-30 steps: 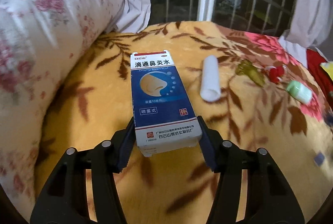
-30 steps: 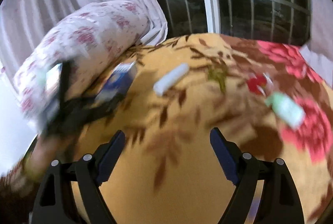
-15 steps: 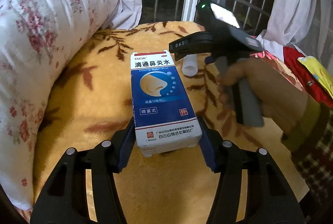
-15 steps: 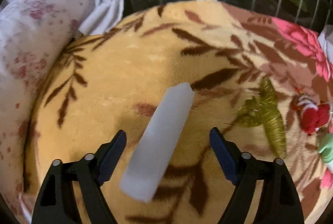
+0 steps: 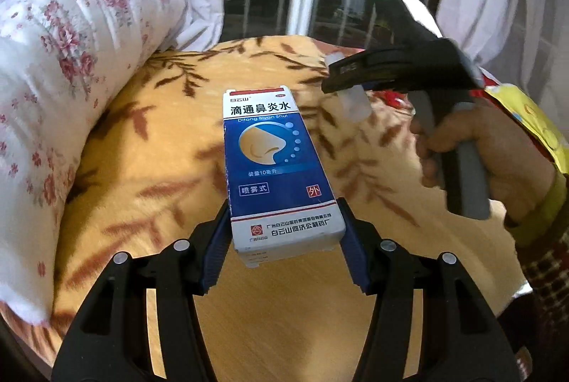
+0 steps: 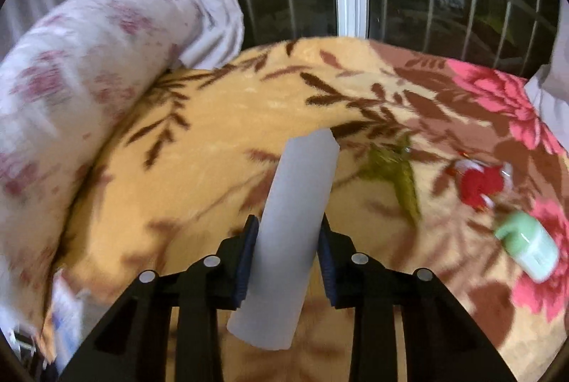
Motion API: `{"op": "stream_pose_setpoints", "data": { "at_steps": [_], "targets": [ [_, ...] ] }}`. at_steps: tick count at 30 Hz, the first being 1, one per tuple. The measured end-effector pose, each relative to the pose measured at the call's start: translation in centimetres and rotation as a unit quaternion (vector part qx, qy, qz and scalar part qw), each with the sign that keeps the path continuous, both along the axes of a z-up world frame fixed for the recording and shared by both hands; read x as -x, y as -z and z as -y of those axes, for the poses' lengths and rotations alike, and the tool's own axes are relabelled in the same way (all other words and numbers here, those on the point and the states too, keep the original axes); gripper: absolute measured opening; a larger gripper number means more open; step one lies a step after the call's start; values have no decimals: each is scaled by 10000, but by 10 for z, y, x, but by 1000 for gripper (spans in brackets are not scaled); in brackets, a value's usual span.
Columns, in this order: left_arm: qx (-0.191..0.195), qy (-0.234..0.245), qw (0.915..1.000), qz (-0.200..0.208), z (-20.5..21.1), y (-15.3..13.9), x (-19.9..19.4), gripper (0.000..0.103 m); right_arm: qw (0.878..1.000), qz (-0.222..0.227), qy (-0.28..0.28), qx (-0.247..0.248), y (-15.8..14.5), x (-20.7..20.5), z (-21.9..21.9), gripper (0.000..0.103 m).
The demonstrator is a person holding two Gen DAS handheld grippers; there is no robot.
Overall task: Collect trash
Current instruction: 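Grasp the blue-white medicine box with the left tool while the right tool grasps the white foam tube, then carry both items to the orange bin and open both tools over it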
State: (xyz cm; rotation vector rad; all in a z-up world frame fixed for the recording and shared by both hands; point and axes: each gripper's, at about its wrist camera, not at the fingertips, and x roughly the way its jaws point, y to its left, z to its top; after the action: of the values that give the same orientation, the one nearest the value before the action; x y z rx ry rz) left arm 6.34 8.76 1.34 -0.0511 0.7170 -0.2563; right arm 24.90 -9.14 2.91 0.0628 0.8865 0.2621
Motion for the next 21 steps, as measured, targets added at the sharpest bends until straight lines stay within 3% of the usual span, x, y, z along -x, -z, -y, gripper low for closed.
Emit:
{"op": "stream_pose_setpoints", "data": {
  "at_steps": [6, 12, 16, 21],
  "targets": [
    [57, 699, 9973, -231, 24, 1, 49, 55, 9984, 239, -500, -103, -17, 112, 42, 32],
    [-177, 1614, 9840, -741, 50, 21, 112, 55, 9944, -29, -1022, -270, 13, 241, 83, 32],
    [-301, 2193, 9655, -1372, 67, 49, 143, 55, 9908, -610, -1165, -335, 55, 305, 91, 32],
    [-450, 2640, 9411, -2065, 88, 86, 167, 54, 9820, -1550, -991, -434, 121, 337, 98, 32]
  ]
}}
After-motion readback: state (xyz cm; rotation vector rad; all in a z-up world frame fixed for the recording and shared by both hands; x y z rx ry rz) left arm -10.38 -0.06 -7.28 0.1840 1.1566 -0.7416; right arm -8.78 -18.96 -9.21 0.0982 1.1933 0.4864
